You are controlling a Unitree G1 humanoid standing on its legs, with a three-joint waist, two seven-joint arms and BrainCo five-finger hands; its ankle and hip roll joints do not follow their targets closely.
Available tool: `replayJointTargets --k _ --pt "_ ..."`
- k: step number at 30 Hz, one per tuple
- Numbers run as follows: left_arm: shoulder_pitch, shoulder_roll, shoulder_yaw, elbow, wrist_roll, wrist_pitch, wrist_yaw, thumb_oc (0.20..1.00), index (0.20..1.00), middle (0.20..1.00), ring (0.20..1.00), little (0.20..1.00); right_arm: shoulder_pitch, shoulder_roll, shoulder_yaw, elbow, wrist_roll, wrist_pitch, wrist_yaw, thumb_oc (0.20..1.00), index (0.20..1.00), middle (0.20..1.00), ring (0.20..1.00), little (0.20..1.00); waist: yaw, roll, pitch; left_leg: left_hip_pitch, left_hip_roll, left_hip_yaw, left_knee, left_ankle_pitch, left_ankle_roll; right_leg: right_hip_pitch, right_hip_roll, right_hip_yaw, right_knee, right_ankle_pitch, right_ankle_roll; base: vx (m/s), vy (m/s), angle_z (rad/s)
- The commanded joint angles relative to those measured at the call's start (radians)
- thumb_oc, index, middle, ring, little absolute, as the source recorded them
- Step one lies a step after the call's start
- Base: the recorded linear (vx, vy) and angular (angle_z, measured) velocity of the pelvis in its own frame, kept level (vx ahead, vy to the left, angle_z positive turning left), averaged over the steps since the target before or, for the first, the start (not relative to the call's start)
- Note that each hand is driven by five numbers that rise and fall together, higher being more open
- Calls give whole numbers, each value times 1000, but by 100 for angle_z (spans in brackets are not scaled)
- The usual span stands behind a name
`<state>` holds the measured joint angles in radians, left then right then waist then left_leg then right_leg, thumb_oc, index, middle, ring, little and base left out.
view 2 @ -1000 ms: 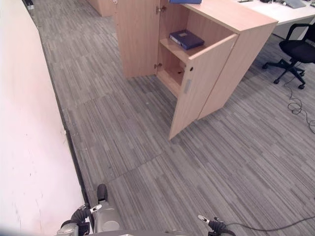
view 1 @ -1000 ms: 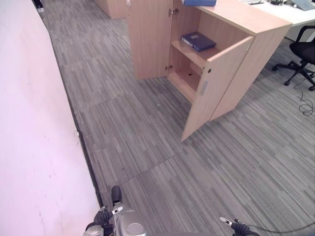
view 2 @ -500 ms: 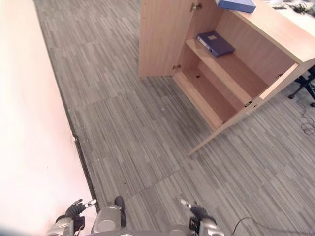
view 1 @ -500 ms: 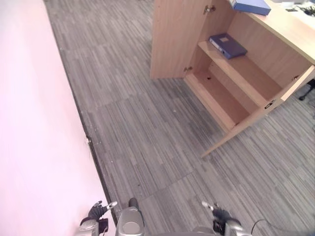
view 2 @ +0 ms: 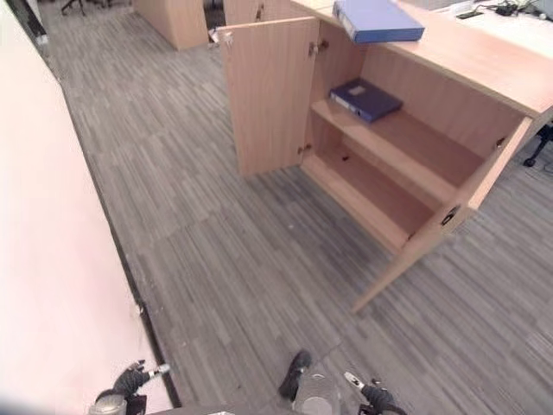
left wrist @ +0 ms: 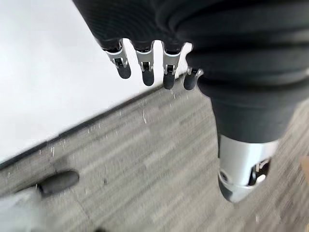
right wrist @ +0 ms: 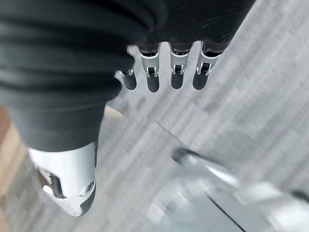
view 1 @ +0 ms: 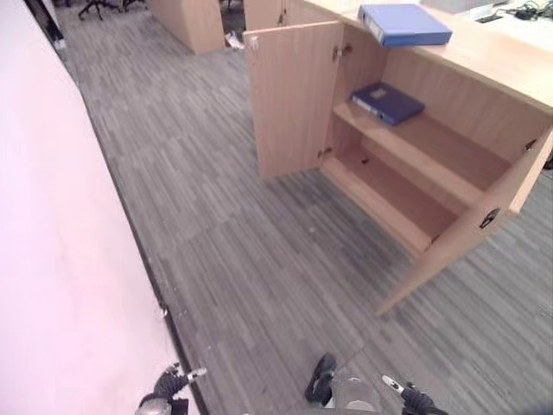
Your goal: Put the empty folder in the office cabinet
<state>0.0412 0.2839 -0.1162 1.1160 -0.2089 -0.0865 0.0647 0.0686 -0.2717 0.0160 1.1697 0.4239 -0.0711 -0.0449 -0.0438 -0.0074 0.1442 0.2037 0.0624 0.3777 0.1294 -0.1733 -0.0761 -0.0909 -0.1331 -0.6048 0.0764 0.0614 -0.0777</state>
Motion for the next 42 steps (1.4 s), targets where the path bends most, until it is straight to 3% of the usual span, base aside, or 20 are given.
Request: replayJointTargets --k 1,2,3,4,5,6,9,13,18,24,29,30,31,32,34,35,36,38,40,42 --pt "-68 13 1 -25 19 -34 0 1000 1000 1000 1000 1000 -52 -18 -38 36 35 -8 -8 1000 1000 1000 1000 1000 -16 53 61 -50 46 28 -136 157 -15 84 -48 58 72 -67 230 117 -117 -59" --pt "-65 7 3 -25 4 -39 -1 1000 1000 1000 1000 1000 -54 -29 -36 39 32 -9 -1 1000 1000 1000 1000 1000 -24 61 69 -66 65 44 -34 138 -39 100 -38 73 42 -80 219 61 -93 -72" --pt "-65 6 3 -25 4 -39 -1 1000 1000 1000 1000 1000 -55 -29 -36 39 32 -9 0 1000 1000 1000 1000 1000 -23 62 70 -69 69 44 -27 135 -41 101 -36 74 41 -80 218 20 -124 -72" --pt "-67 6 0 -30 -2 -41 1 1000 1000 1000 1000 1000 -54 -34 -34 36 34 -9 0 1000 1000 1000 1000 1000 -25 59 81 -106 104 57 64 149 -60 111 -34 84 28 -87 206 54 -141 -42" --pt "-66 2 1 -37 -13 -43 1 1000 1000 1000 1000 1000 -53 -47 -39 39 42 -12 3 1000 1000 1000 1000 1000 -26 52 94 -156 168 76 218 201 -100 145 -17 98 1 -108 180 53 -145 -41" --pt "-66 2 1 -37 -13 -43 1 1000 1000 1000 1000 1000 -54 -47 -39 40 42 -12 3 1000 1000 1000 1000 1000 -26 54 95 -159 173 75 226 198 -102 145 -13 98 0 -108 178 92 -153 -63" --pt "-65 -11 3 -57 -44 -49 18 1000 1000 1000 1000 1000 -52 -65 -49 44 59 -8 -4 1000 1000 1000 1000 1000 -20 52 119 -229 221 6 344 278 -123 188 10 140 -22 -136 154 102 -26 -79" --pt "-68 -18 -12 -57 -38 -45 23 1000 1000 1000 1000 1000 -36 -79 -61 52 64 -6 -8 1000 1000 1000 1000 1000 -15 57 108 -237 258 -98 77 315 -102 205 8 214 -24 -157 182 206 158 -45" --pt "-75 -14 -9 -43 -55 -50 37 1000 1000 1000 1000 1000 -39 -90 -69 54 83 -14 -18 1000 1000 1000 1000 1000 17 77 116 -317 306 -296 -117 432 -133 243 18 328 17 -218 200 278 175 -56" --pt "-75 4 -6 -25 -68 -58 44 1000 1000 1000 1000 1000 -52 -85 -60 56 94 -14 -12 1000 1000 1000 1000 1000 37 76 103 -336 363 -464 -145 469 -167 237 15 474 126 -301 234 275 251 -70" --pt "-76 6 -11 -26 -64 -53 43 1000 1000 1000 1000 1000 -47 -79 -73 58 94 -5 -6 1000 1000 1000 1000 1000 24 87 86 -331 363 -441 -137 439 -168 211 -6 496 179 -330 253 147 317 -38" --pt "-79 5 -23 -32 -54 -52 36 1000 1000 1000 1000 1000 -38 -69 -94 73 99 -1 -3 1000 1000 1000 1000 1000 14 91 74 -332 346 -432 -122 398 -160 203 -32 511 199 -319 276 116 296 4" --pt "-79 5 -24 -32 -54 -52 36 1000 1000 1000 1000 1000 -37 -69 -94 72 99 -1 -3 1000 1000 1000 1000 1000 16 89 72 -334 344 -430 -120 397 -159 199 -34 513 202 -320 277 220 612 2" --pt "-93 18 -43 -30 -32 -50 32 1000 1000 1000 1000 1000 -32 -55 -107 81 96 6 -2 1000 1000 1000 1000 1000 -7 75 69 -325 313 -415 -83 345 -149 175 -75 528 236 -261 314 108 324 -5" --pt "-95 26 -48 -35 -29 -52 30 1000 1000 1000 1000 1000 -26 -49 -114 83 100 9 2 1000 1000 1000 1000 1000 -11 64 65 -320 296 -396 -66 321 -139 170 -94 543 236 -236 331 165 495 -9" --pt "-104 45 -69 -39 7 -53 23 1000 1000 1000 1000 1000 -20 -32 -124 83 95 18 10 1000 1000 1000 1000 1000 -32 42 54 -310 234 -323 -37 266 -106 147 -153 568 245 -45 339 182 547 -8" --pt "-104 46 -69 -39 7 -53 23 1000 1000 1000 1000 1000 -20 -31 -123 82 95 19 10 1000 1000 1000 1000 1000 -28 40 53 -309 233 -319 -37 265 -104 145 -155 572 244 -43 339 154 525 -27" --pt "-109 61 -70 -49 12 -54 22 1000 1000 1000 1000 1000 -27 -22 -120 76 89 22 11 1000 1000 1000 1000 1000 -36 41 60 -287 211 -268 -43 245 -86 103 -183 570 269 49 339 23 324 -35" --pt "-115 73 -68 -53 16 -52 21 1000 1000 1000 1000 1000 -36 -13 -120 69 85 21 7 1000 1000 1000 1000 1000 -26 42 64 -260 183 -218 -49 219 -61 76 -220 516 297 85 339 66 465 -81" --pt "-110 81 -58 -54 13 -47 22 1000 1000 1000 1000 1000 -43 -5 -123 65 87 19 1 1000 1000 1000 1000 1000 -8 41 74 -215 143 -149 -59 187 -32 69 -300 345 331 118 334 63 507 -90"
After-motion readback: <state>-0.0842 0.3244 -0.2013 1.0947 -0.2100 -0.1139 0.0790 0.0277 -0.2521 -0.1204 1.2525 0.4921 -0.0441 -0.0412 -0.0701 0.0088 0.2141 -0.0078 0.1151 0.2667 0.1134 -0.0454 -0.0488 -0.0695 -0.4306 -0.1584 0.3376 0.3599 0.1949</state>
